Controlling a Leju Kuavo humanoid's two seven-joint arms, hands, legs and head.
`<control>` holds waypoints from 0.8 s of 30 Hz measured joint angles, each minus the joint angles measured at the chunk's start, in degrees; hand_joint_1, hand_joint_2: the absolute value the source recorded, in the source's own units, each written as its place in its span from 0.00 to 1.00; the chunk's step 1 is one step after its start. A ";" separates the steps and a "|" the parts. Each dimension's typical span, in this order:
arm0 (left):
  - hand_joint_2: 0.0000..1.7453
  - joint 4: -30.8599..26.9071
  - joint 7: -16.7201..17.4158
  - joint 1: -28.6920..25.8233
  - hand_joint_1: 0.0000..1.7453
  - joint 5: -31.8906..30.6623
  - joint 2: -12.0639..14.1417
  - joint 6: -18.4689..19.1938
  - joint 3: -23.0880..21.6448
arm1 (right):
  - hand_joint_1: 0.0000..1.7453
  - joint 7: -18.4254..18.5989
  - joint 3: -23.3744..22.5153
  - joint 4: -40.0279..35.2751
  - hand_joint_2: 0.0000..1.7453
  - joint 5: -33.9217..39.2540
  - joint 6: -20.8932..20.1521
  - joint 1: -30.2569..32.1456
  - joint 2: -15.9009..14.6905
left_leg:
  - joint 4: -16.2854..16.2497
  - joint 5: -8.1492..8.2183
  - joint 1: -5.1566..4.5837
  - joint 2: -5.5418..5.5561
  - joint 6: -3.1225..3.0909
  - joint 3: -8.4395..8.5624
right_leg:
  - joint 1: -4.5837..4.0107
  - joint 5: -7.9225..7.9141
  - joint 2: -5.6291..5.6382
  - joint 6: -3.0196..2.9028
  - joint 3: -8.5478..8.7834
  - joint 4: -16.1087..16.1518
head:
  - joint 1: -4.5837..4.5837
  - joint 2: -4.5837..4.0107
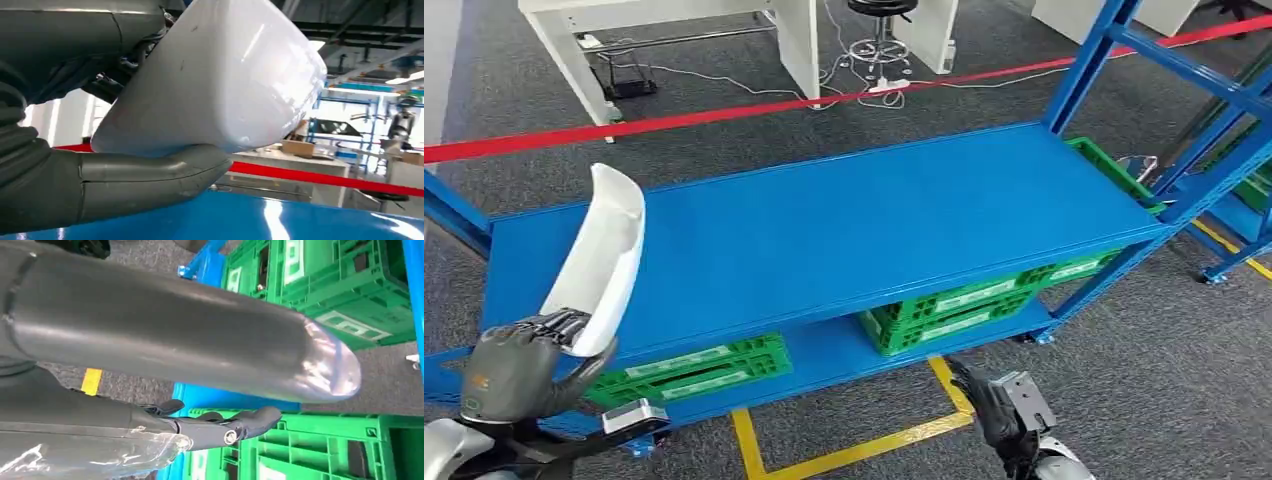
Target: Take the parts from the cabinet and place them on the table.
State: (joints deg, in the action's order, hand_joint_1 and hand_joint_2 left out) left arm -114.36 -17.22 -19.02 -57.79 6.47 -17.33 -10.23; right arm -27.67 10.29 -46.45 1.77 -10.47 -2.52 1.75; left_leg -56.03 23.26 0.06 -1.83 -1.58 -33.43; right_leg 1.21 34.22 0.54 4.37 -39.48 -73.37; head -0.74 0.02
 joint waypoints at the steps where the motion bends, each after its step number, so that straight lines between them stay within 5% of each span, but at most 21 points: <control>1: 1.00 -0.17 0.00 -0.24 1.00 0.00 0.09 0.00 0.00 | 0.00 0.04 -0.04 -0.22 0.00 -0.04 0.11 0.29 -0.02 | -0.01 -0.07 0.00 -0.28 0.06 -0.04 | 0.01 0.39 -0.01 0.09 -0.71 -2.16 | -0.02 0.00; 3: 1.00 -0.46 0.00 -0.59 1.00 -0.09 0.11 -0.02 0.00 | 0.00 0.07 -0.13 -0.46 0.00 -0.06 0.15 0.59 -0.09 | -0.05 -0.22 0.13 -1.11 0.30 -0.08 | 0.14 -2.80 -0.36 0.22 2.00 1.99 | -0.04 0.00; 5: 1.00 -0.68 0.00 -0.76 1.00 -0.15 0.13 -0.04 0.00 | 0.00 0.07 -0.39 -0.98 0.00 -0.04 0.15 0.50 -0.13 | -0.43 -0.24 0.40 -1.92 0.92 -0.12 | 0.27 -7.17 -2.62 0.61 8.51 13.15 | -0.02 0.00; 6: 1.00 -0.98 0.00 -0.92 1.00 -0.17 0.20 -0.09 0.02 | 0.00 0.07 -0.42 -1.16 0.00 -0.07 0.15 0.28 -0.09 | -0.64 -0.27 0.06 -2.17 1.39 -0.27 | -0.33 -5.66 -4.34 0.59 9.82 15.38 | -0.18 0.00; 7: 1.00 -1.22 -0.02 -0.99 1.00 -0.17 0.33 -0.39 0.00 | 0.00 -0.06 -0.44 -1.35 0.00 -0.24 0.15 0.26 -0.09 | -0.79 -0.33 -0.15 -2.57 1.72 -0.34 | -0.38 -7.25 -3.50 -0.49 9.49 14.64 | 0.08 0.00; 11: 1.00 -2.45 -0.28 -1.74 1.00 0.09 0.98 -2.69 0.13 | 0.00 -0.28 -0.55 -2.05 0.00 -0.46 0.37 0.65 -0.11 | -1.15 -0.78 0.14 -3.74 2.93 -0.84 | -0.23 -7.73 -1.50 -2.39 7.37 14.62 | 0.15 0.00; 13: 1.00 -2.97 -0.31 -2.25 1.00 0.20 1.33 -2.93 0.28 | 0.00 -0.33 -0.59 -3.04 0.00 -0.42 0.52 0.72 -0.09 | -5.73 4.97 0.39 -0.06 3.55 -2.60 | -0.17 -8.94 -0.42 -3.23 6.22 14.63 | 0.33 0.00; 15: 1.00 -3.08 -0.48 -2.45 1.00 0.17 1.68 -3.04 0.42 | 0.00 -0.35 -0.59 -3.85 0.00 -0.41 0.72 0.96 -0.09 | -14.72 10.38 0.32 1.21 3.55 -5.43 | -0.28 -9.96 0.83 -3.33 4.73 14.61 | 0.64 0.00; 16: 1.00 -3.08 -0.52 -2.57 1.00 0.17 1.81 -3.06 0.53 | 0.00 -0.33 -0.61 -4.15 0.00 -0.35 0.90 1.26 -0.09 | -17.78 11.63 0.29 1.37 3.34 -6.12 | -0.40 -10.50 1.45 -3.32 3.98 14.57 | 0.61 0.00; 17: 1.00 -3.08 -0.55 -2.65 1.00 0.20 1.92 -3.06 0.63 | 0.00 -0.33 -0.70 -4.37 0.00 -0.24 1.07 1.60 -0.09 | -18.05 11.41 0.25 1.49 3.09 -5.56 | -0.50 -11.02 2.01 -3.30 3.31 14.57 | 0.63 0.00; 19: 1.00 -3.10 -0.76 -2.64 1.00 0.48 2.12 -3.06 1.00 | 0.00 -0.31 -0.98 -5.15 0.00 -0.18 1.40 2.18 -0.09 | -12.13 7.92 0.06 1.91 2.37 -1.14 | -0.59 -12.19 3.39 -3.21 1.99 14.56 | 0.59 0.00; 20: 1.00 -3.10 -0.98 -2.59 1.00 0.70 2.21 -3.06 1.18 | 0.00 -0.31 -1.05 -5.57 0.00 -0.13 1.44 2.31 -0.09 | -7.08 6.04 -0.04 2.89 1.96 2.24 | -0.56 -12.80 4.15 -3.07 1.40 14.56 | 0.63 0.00; 21: 1.00 -3.12 -1.14 -2.47 1.00 0.85 2.27 -3.06 1.31 | 0.00 -0.31 -1.11 -6.06 0.00 0.02 1.49 2.40 -0.09 | -2.66 5.98 -0.03 5.25 1.55 5.16 | -0.41 -13.38 4.70 -2.86 1.02 14.56 | 0.63 0.00; 22: 1.00 -3.12 -1.20 -2.38 1.00 0.90 2.32 -3.06 1.36 | 0.00 -0.31 -1.25 -6.65 0.00 0.07 1.55 2.55 -0.09 | -0.46 6.68 0.09 6.26 1.62 6.13 | -0.65 -13.95 5.33 -2.44 0.48 14.56 | 0.52 0.00; 24: 1.00 -3.12 -1.25 -2.31 1.00 1.38 2.36 -3.13 1.70 | 0.00 -0.29 -1.85 -7.41 0.00 0.28 1.92 3.25 -0.09 | -0.77 6.12 -0.27 5.49 1.72 5.58 | -0.33 -15.17 6.46 -1.58 0.46 15.23 | 0.83 0.00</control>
State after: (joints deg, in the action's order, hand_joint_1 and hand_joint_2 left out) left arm -117.48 -18.47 -21.33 -56.41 8.83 -20.46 -8.52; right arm -27.96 8.44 -53.86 2.06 -8.55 0.72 1.66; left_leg -56.81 29.38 -0.20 3.67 0.15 -27.85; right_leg 0.88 19.06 6.99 2.79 -39.02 -58.13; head 0.09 0.02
